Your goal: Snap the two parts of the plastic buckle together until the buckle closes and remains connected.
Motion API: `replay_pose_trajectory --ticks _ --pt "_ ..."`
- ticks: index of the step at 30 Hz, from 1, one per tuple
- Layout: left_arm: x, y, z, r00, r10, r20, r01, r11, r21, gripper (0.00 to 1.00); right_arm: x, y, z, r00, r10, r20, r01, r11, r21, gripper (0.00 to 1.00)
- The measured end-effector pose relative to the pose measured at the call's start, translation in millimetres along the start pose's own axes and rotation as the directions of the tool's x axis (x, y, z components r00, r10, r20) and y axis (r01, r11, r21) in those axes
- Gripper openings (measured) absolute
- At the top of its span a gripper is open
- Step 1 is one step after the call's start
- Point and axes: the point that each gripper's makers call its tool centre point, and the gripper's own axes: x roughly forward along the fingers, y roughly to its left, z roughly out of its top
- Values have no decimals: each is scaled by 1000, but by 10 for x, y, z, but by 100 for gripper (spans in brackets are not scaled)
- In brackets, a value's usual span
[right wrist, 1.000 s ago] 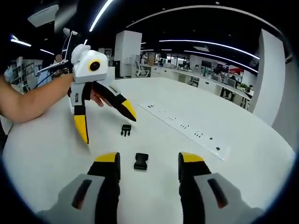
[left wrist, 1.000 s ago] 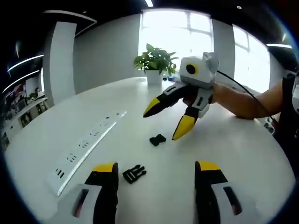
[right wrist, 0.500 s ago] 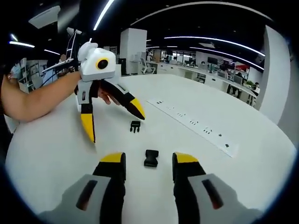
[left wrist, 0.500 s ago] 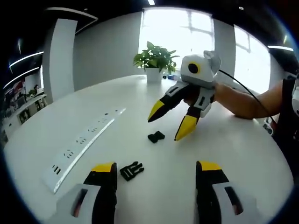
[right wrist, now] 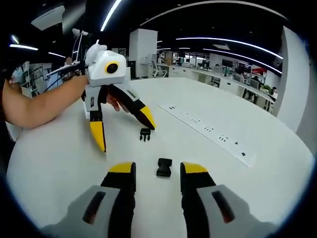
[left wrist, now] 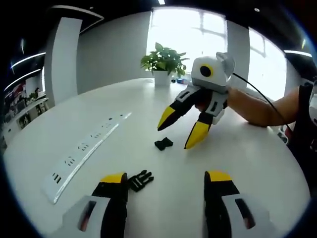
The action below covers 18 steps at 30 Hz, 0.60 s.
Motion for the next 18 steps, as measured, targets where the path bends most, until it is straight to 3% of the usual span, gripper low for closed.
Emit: replay_pose_trajectory --ticks 18 --pt "-37 -18 -46 1000 -14 -21 14 1000 -7 44 2 20 -5 1000 6 0 -6 1000 4 34"
